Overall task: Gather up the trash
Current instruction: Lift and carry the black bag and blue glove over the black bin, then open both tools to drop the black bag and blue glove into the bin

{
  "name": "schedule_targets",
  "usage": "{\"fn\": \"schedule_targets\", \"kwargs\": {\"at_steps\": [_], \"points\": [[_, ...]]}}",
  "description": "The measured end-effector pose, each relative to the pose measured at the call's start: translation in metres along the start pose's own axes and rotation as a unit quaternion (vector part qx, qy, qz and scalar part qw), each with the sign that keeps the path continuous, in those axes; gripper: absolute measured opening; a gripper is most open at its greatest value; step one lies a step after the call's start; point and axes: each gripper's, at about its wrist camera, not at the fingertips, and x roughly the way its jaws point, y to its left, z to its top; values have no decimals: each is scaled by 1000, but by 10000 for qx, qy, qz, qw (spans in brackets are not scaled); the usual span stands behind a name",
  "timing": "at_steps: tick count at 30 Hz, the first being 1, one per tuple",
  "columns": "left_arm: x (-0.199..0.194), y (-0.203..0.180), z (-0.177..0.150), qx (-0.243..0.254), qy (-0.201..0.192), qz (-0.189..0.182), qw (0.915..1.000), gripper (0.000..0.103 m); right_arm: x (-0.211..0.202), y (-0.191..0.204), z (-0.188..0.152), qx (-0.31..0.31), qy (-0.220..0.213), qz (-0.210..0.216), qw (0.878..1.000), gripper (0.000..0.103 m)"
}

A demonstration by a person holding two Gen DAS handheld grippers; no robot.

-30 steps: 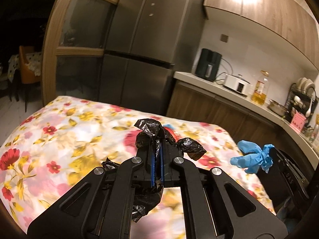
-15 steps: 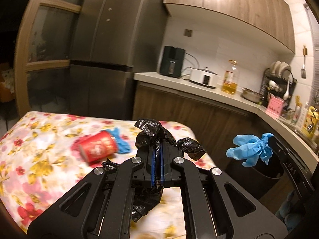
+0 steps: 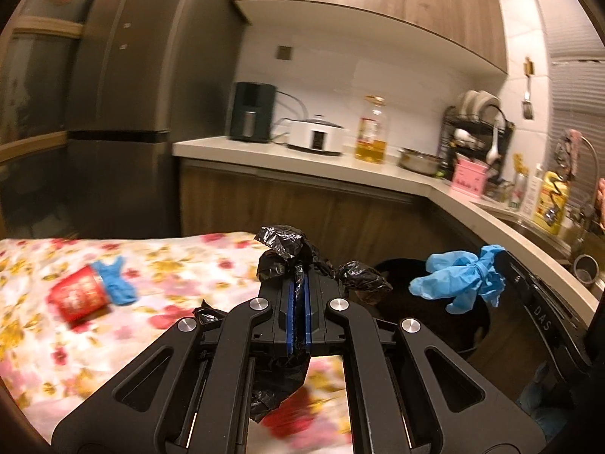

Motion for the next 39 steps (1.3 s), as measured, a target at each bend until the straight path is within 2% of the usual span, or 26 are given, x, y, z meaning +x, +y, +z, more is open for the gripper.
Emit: {"fn": "schedule_targets", "kwargs": {"at_steps": [11,25,27,28,29,30,32,39], "points": [[62,-67,-2,247,290,-686,9969,2,19,-43,12,174,-44,-360,9992,1],[113,-100,-21,375,653,-1185,9901,4,47,-65,18,268,53,-210,9994,1],[117,-102,-25,429,711,-1180,9895,8,51,-66,17,265,102,-208,9994,2],[119,-102,-26,431,728,-1178,9894,14,53,-66,16,272,115,-175,9994,2],[121,-102,-28,416,758,-1176,9893,25,54,-67,15,274,132,-171,9994,9],[122,-100,-29,388,778,-1191,9891,32,55,-67,14,279,151,-174,9993,17],[122,-98,-31,367,760,-1171,9895,49,55,-69,13,305,152,-183,9993,26],[117,-86,-32,283,720,-948,9925,70,51,-71,9,334,174,-262,9989,48]]}}
